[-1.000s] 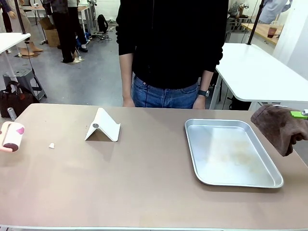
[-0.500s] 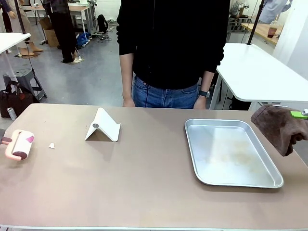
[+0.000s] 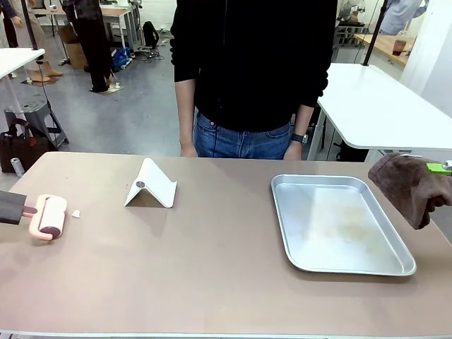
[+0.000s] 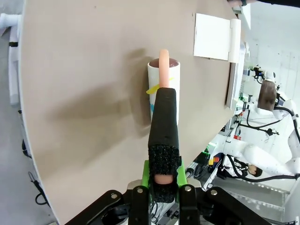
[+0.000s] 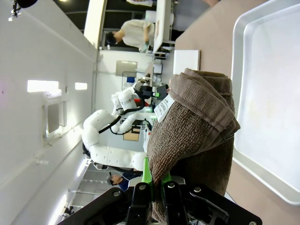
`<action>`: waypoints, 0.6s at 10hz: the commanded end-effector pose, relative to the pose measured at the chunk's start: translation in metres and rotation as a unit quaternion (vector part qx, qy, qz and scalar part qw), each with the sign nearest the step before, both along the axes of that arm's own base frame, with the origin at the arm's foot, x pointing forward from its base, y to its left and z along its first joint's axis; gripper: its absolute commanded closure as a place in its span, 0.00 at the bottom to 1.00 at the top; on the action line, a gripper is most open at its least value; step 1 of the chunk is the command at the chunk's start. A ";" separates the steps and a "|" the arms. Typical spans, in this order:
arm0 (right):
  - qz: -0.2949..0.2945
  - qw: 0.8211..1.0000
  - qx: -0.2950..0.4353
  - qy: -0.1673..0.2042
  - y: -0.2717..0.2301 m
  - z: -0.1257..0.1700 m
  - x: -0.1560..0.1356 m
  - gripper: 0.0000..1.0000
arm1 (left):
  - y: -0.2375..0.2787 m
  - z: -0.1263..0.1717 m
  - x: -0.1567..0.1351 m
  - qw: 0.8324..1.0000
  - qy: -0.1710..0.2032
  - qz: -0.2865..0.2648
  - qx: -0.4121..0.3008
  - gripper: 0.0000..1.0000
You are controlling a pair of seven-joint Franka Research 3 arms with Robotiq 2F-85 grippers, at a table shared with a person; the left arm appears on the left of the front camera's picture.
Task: Clean the surface of the table.
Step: Clean the area not pointed to by the person.
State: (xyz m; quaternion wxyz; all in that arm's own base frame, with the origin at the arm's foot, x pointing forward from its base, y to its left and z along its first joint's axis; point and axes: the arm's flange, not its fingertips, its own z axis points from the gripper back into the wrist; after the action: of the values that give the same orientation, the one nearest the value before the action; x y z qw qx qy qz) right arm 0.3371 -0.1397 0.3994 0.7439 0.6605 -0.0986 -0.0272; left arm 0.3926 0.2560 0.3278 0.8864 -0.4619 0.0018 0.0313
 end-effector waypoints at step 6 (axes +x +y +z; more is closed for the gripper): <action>0.003 1.000 0.006 0.000 -0.003 0.006 0.000 0.93 | -0.052 -0.007 0.040 0.999 0.031 -0.018 0.010 0.78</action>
State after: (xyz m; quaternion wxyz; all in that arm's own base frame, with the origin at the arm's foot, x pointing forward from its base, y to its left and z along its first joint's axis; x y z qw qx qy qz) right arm 0.3370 -0.1398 0.3994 0.7438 0.6605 -0.0986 -0.0272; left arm 0.4247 0.2076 0.3256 0.8883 -0.4577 0.0308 0.0205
